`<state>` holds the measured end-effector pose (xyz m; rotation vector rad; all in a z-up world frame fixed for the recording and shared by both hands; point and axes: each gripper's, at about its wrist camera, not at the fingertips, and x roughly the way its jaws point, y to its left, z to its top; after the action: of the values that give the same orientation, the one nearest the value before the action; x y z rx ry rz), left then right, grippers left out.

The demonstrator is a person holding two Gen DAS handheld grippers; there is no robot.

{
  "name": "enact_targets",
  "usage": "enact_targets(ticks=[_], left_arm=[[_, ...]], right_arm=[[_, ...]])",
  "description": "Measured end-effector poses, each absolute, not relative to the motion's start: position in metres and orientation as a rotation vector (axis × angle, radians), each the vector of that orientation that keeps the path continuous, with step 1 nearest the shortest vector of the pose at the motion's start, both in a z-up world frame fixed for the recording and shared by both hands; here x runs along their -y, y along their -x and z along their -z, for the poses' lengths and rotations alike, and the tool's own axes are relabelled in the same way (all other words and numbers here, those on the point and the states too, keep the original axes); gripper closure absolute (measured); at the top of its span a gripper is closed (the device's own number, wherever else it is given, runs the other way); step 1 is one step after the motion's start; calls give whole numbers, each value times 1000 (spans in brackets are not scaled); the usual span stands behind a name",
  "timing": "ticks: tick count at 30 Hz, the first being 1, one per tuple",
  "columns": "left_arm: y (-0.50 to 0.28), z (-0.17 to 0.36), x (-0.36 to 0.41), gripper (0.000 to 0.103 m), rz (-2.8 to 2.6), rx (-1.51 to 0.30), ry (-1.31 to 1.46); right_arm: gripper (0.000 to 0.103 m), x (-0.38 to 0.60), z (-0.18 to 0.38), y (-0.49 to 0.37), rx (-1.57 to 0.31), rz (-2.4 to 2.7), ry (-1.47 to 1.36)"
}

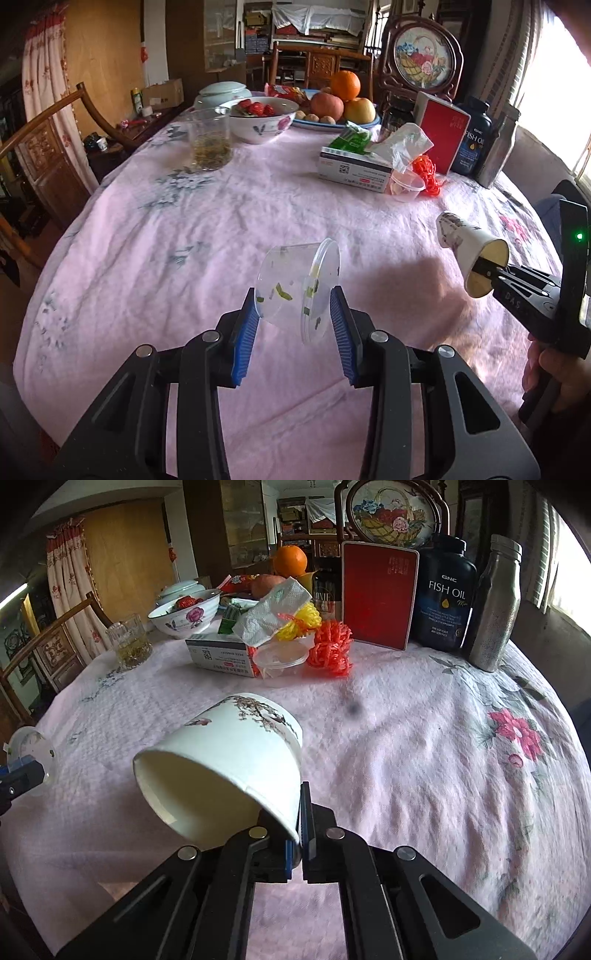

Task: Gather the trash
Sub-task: 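Carry both cups to the red basket and open both tools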

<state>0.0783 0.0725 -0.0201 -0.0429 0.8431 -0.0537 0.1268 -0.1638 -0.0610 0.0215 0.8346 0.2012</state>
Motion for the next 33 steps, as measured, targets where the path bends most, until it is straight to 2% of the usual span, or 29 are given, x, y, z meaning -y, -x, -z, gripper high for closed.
enact_targets(ticks=[7,18,33], left_arm=[[-36,15,-110,64,-6,-812,82],[33,27,-179,64,-148,-811,170],[169,37,-300,64,-458,-752,285]], right_arm=[[99,137,51,-93,-846,-328,-102],[99,60,36,-47,-829,-514,-38],[99,-158,13,62,-850,-1065,171]])
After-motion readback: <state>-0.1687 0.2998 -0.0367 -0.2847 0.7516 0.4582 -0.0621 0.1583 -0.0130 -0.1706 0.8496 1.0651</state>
